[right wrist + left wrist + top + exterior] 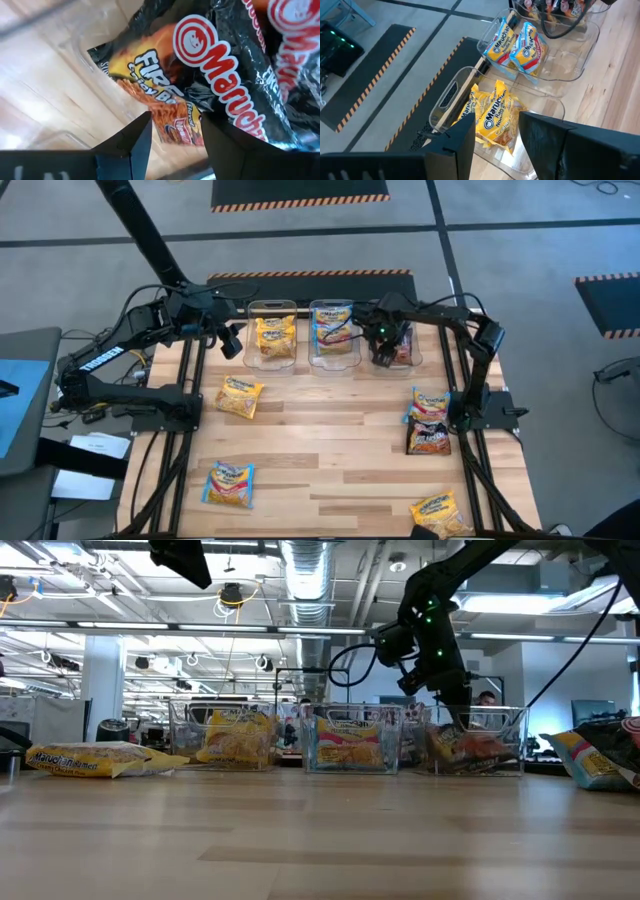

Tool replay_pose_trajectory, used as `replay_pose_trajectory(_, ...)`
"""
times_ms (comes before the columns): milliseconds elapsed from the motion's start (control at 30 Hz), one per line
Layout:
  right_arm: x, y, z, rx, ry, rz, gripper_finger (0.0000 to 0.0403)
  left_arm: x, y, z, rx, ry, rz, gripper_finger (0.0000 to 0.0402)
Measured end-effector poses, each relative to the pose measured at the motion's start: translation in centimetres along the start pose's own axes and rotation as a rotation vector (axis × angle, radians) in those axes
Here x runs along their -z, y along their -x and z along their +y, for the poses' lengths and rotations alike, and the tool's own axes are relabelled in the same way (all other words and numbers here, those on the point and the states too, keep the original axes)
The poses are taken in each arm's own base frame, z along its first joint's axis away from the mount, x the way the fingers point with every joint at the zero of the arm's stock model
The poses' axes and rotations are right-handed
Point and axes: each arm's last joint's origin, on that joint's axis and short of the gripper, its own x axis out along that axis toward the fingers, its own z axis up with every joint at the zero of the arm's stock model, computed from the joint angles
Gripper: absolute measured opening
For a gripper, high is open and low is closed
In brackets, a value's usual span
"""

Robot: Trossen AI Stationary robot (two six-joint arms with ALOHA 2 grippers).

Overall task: Sort Maruchan noodles
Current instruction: Put the black noodle pack into the right transparent bin, then put the yellow noodle pack into the left transparent bin

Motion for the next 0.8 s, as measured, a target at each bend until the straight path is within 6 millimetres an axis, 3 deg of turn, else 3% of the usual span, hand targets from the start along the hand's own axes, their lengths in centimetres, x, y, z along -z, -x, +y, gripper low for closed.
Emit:
replay_pose_trajectory(333,-0.4,-0.3,-1.4,-0.015,-0.070,-0.052,0.0193,0.0,0.0,0.0,-0.011,0.006,0.002,0.0141)
replay_pose_trajectory(800,0.3,0.6,-0.3,-0.054,-0.035,0.024,0.0193,0.1,0.0,0.0,-0.016,0.052,0.017,0.0141)
